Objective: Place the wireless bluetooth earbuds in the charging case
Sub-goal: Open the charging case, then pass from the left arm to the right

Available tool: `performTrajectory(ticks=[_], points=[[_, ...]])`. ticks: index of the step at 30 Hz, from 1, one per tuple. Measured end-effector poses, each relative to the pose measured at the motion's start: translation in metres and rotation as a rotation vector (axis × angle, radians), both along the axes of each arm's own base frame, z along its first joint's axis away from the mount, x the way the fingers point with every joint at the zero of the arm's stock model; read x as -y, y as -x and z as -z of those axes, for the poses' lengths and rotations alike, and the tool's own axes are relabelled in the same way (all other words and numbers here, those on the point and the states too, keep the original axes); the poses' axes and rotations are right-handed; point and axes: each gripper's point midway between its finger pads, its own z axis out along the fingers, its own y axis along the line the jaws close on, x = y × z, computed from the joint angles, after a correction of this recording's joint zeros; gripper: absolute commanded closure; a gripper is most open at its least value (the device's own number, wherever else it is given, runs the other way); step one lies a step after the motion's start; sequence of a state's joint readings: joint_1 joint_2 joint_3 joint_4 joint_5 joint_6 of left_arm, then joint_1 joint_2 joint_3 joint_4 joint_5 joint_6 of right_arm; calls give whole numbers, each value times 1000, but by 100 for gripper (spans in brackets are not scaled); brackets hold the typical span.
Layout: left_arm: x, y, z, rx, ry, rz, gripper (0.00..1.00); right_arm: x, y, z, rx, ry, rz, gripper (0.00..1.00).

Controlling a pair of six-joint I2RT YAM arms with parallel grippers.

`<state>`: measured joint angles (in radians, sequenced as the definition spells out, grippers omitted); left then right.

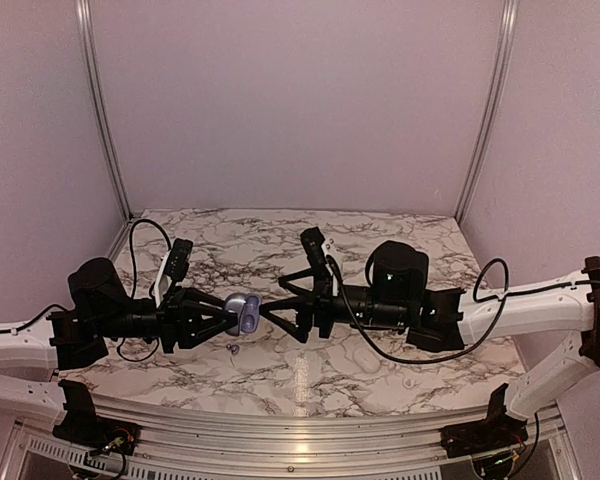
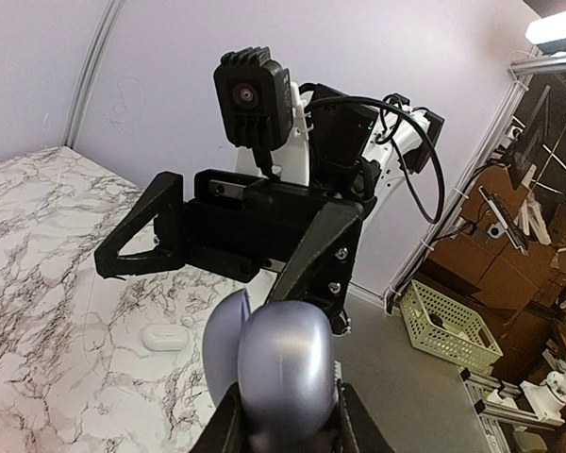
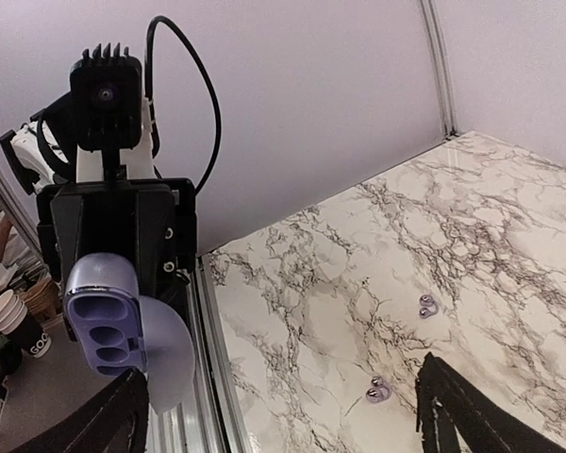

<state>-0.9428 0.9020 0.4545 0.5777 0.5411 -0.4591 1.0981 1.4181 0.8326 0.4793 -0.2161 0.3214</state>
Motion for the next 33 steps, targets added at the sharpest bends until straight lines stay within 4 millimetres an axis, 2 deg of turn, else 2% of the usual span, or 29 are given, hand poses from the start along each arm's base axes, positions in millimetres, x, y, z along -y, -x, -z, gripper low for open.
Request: performTrajectory(ticks=[6,17,24,33], points=[[1,1,0,1,2,3,100,3,4,-4,8,-1,-15,16],[1,-1,-1,4,6,-2,100,-4,32,-6,22,-6,-162,35],[1,-1,-1,4,7,-2,100,-16,32,8,7,14,-186,56],[1,-3,-1,4,7,-16,100,-30,36,5,8,0,-225,68]])
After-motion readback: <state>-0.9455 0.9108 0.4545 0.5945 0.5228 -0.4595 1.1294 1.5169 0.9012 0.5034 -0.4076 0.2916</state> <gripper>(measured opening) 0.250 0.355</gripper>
